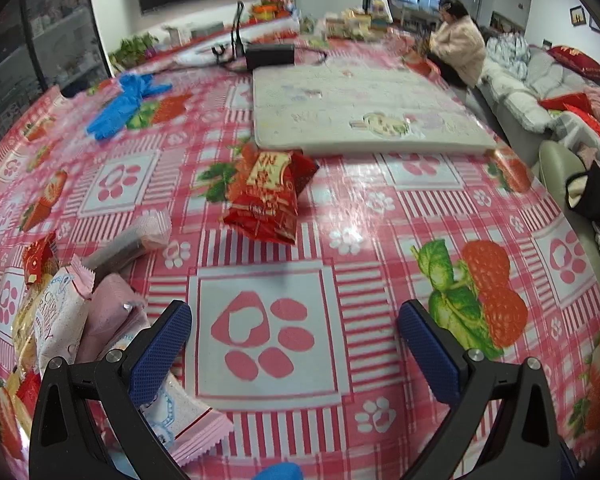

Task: Organize snacks

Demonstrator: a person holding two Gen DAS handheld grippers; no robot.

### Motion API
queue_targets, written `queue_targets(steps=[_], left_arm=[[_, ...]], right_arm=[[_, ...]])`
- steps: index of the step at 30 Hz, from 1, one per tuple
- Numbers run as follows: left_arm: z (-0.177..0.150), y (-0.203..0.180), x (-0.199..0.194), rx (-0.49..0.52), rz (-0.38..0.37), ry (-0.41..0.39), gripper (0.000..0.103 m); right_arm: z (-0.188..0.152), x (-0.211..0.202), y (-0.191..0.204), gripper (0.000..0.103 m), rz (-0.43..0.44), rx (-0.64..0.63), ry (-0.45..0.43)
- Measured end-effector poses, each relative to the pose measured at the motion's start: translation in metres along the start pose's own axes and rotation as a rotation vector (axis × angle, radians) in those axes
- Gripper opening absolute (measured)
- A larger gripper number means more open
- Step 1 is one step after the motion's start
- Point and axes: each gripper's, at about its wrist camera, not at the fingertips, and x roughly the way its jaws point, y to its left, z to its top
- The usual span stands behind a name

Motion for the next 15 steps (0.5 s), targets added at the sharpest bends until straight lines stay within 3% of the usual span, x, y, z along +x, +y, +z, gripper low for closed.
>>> queue_targets(steps=[2,7,11,15], left_arm=[[0.000,0.003,-0.009,0.003,-0.018,0.035,0.103],[-0.010,0.027,-0.086,0.040,-0.173,-0.101,0.103],[-0.035,0.079,-0.123,0.034,-0.119,-0.141,0.103],[-0.080,0.153,-0.117,-0.086,-0.053,-0.036,0.103]], right_arm=[[0.000,0.000,0.000,0.103,0.001,0.000,0.000],[0.000,0.000,0.000,0.103,0.001,0.000,0.000],[0.000,0.000,0.000,0.103,0.001,0.000,0.000],[0.000,0.000,0.000,0.103,0.001,0.001,0.000]])
